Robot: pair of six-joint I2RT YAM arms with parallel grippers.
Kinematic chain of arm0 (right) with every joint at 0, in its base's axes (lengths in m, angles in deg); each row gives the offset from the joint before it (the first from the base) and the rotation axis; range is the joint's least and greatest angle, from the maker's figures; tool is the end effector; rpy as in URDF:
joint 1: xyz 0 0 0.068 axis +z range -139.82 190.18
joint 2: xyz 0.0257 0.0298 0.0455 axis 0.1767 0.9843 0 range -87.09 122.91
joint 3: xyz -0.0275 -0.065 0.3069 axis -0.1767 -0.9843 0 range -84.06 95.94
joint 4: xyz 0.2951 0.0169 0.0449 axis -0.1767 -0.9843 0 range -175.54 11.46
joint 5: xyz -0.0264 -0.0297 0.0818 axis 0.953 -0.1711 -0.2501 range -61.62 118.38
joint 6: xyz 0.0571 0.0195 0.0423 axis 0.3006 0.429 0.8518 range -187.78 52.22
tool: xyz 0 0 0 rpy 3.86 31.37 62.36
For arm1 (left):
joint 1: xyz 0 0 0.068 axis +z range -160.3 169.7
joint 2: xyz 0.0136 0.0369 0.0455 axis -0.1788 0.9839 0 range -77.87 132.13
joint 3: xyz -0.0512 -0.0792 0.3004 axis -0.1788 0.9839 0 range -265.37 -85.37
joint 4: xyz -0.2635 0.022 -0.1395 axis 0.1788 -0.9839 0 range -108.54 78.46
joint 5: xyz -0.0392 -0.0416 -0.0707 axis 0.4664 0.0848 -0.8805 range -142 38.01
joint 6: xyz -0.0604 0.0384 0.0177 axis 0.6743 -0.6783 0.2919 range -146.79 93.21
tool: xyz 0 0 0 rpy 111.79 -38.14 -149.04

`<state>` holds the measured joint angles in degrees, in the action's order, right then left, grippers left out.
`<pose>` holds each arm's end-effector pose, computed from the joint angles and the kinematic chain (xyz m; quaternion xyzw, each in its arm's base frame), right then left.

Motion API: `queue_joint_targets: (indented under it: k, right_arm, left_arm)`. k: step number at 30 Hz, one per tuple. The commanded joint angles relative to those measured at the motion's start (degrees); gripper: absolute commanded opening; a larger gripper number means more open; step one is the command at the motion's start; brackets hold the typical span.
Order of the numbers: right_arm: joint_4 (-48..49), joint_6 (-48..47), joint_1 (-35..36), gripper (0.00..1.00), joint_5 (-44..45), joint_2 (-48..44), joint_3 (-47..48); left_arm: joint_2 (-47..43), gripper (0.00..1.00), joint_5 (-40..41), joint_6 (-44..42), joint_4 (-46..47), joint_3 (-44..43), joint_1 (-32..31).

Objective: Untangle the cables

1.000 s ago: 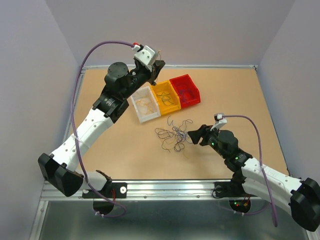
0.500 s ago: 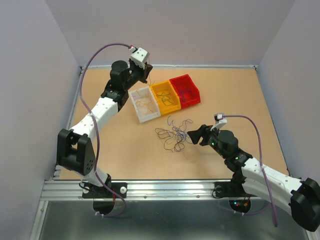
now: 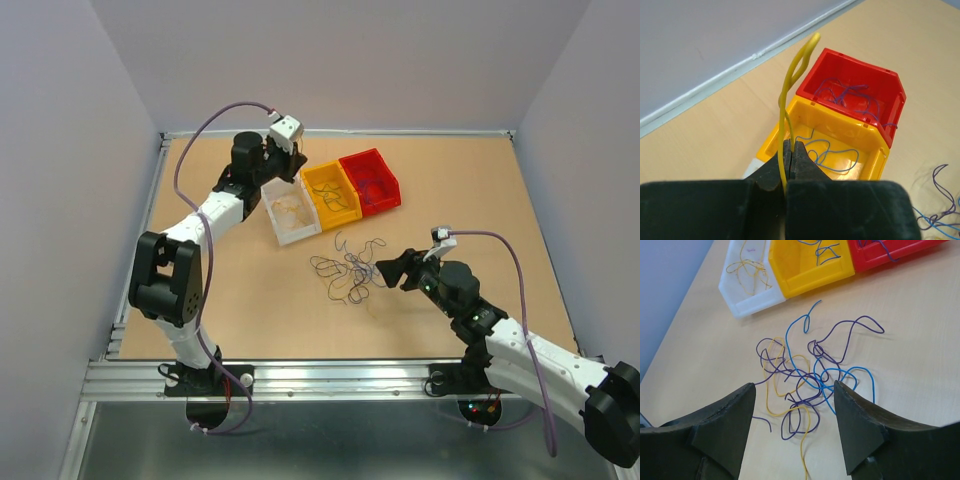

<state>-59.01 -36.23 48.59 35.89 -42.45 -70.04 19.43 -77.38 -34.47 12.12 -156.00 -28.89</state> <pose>0.1692 0.1238 0.2102 -0.0046 0.7715 0.3221 0.5486 0.4370 -0.1748 0.3372 0.3081 0.6548 -0.2226 0.6533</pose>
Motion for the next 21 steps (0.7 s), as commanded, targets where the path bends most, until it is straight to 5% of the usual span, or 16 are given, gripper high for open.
queue_joint_targets:
  k: [1,10,21]
  right_arm:
    - [0.69,0.0,0.43,0.69,0.23,-0.26,-1.19]
    - [1.04,0.0,0.43,0.69,0.31,0.18,-1.19]
    - [1.65,0.53,0.43,0.69,0.23,1.76,-0.75]
  left_arm:
    - [0.61,0.0,-2.65,-3.64,-4.22,-1.35,0.74]
    - [2.28,0.0,-3.01,-15.25,-15.57,-0.83,2.94]
    - [6.59,0.0,4.2,-7.27,-20.76,-2.49,2.33]
